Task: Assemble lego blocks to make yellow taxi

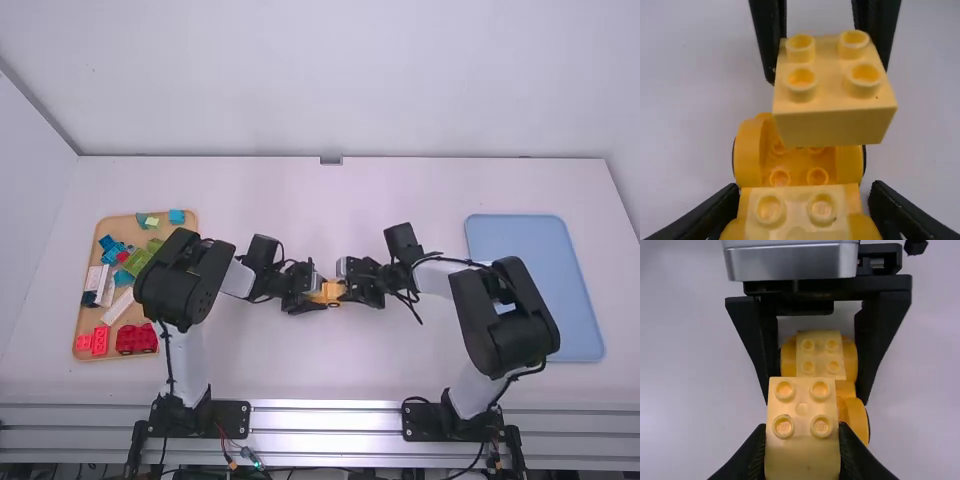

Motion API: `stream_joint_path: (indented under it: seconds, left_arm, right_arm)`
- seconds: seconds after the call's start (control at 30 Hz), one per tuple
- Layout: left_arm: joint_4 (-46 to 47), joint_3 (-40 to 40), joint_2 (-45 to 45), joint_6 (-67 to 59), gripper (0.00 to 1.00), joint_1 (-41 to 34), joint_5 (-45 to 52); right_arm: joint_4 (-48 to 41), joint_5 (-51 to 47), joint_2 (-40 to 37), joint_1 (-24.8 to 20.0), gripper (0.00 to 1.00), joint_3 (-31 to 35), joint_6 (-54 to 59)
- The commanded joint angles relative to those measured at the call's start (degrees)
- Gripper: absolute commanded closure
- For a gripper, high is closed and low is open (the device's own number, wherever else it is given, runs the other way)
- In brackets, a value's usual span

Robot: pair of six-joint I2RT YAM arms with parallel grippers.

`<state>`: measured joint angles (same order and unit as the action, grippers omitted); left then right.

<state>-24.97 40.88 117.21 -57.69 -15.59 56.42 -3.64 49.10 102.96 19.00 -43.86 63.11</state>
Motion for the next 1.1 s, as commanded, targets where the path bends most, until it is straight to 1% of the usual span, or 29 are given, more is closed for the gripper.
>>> stream_joint_path:
  seconds: [0.0,0.07,0.17,0.23,0.37,0.57,0.73,0.93,1.07]
  left_arm:
    - [0.0,0.3,0.7,-0.2,0.46,-0.1,0.0]
    - [-0.2,0.4,0.7,-0.2,0.5,-0.2,0.0]
    - [-0.1,0.3,0.7,-0.2,0.52,-0.2,0.0]
    - [0.3,0.3,0.7,-0.2,0.52,-0.2,0.1]
    - [0.5,0.3,0.7,-0.2,0.52,-0.2,0.1]
    - [0.7,0.4,0.7,-0.2,0.52,-0.2,0.2]
    - [0.0,0.4,0.7,-0.2,0.51,-0.2,3.7]
    - [0.5,0.3,0.7,-0.2,0.52,-0.2,4.2]
    - [0.5,0.3,0.7,-0.2,0.52,-0.2,4.2]
  right_arm:
    - [0.1,0.3,0.6,0.4,0.84,-0.4,-0.3]
    - [0.2,-0.5,0.6,1.0,0.84,-0.2,-0.3]
    - [1.0,-1.5,0.6,1.7,0.85,0.5,-0.3]
    - [2.6,-2.6,0.6,2.1,0.85,1.3,-0.8]
    - [7.6,-5.9,0.6,2.5,0.85,2.6,-6.3]
    - [9.9,-5.8,0.6,2.4,0.85,4.6,-5.7]
    - [13.0,-5.5,0.6,2.5,0.85,6.0,-6.4]
    - [13.5,-5.7,0.6,2.4,0.84,6.0,-6.3]
    - [13.6,-5.7,0.6,2.4,0.8,6.0,-6.4]
